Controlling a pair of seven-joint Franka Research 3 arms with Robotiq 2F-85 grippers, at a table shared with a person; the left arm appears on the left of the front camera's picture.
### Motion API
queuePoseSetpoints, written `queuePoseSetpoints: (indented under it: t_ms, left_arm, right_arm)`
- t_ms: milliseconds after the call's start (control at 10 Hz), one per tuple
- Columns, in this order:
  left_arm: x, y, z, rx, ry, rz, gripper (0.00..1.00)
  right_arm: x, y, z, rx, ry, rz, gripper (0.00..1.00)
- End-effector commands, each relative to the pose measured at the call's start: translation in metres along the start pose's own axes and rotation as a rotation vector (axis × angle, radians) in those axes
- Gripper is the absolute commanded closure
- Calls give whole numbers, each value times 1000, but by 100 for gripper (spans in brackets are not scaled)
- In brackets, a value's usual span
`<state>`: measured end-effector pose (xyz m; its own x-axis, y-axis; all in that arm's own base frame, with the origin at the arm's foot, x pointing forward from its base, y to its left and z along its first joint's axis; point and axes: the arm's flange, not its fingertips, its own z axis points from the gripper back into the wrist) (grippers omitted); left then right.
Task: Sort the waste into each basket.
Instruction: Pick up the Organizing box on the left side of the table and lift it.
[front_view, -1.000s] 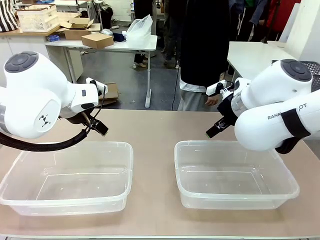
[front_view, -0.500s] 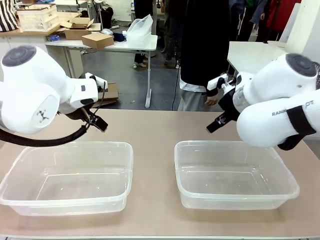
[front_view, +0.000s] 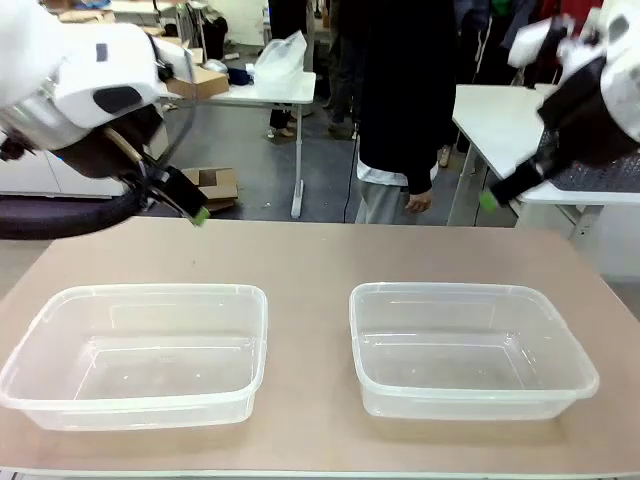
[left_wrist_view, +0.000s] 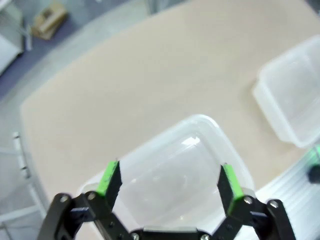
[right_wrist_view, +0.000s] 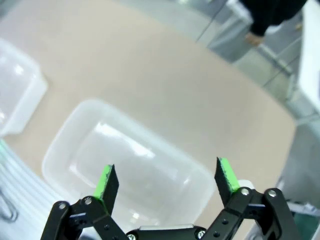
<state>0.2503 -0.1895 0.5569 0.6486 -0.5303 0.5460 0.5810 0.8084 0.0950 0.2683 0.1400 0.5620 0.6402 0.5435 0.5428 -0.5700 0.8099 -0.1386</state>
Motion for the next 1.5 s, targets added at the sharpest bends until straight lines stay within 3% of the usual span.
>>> queuePoseSetpoints:
  t_ms: [0,100,200,300,500,600,700,800,1000,1100,1200,1300,1400]
  left_arm:
    - [4,20,-6,57,-14,39,0]
    - [4,20,-6,57,-14,39,0]
    - [4,20,-6,57,-14,39,0]
    - [1,6,-2,15,1,16,0]
    - [-35,59,27,-321,-121,335,0]
    - [-55,85,33,-571,-229,500,0]
    - [-71,100,26,-723,-312,634,0]
    - [-77,104,15,-815,-337,724,0]
    - [-98,117,-8,-784,-244,921,0]
    - [-115,125,-9,-727,-216,984,0]
    - [-122,127,-8,-674,-201,1039,0]
    - [-49,170,26,-778,-241,870,0]
    - [-49,170,26,-778,-241,870,0]
  right_arm:
    - [13,-10,0,-64,-91,6,0]
    - [13,-10,0,-64,-91,6,0]
    - [0,1,0,3,6,2,0]
    - [-5,-12,0,248,29,-121,0]
    - [-42,-71,26,471,-2,-769,0]
    - [-66,-104,27,599,-44,-1058,0]
    - [-91,-128,23,704,-143,-1248,0]
    - [-108,-142,21,796,-248,-1348,0]
    - [-135,-159,26,864,-438,-1527,0]
    - [-142,-159,28,845,-504,-1529,0]
    - [-141,-154,30,701,-562,-1458,0]
    - [-142,-184,37,764,-145,-1165,0]
    - [-142,-184,37,764,-145,-1165,0]
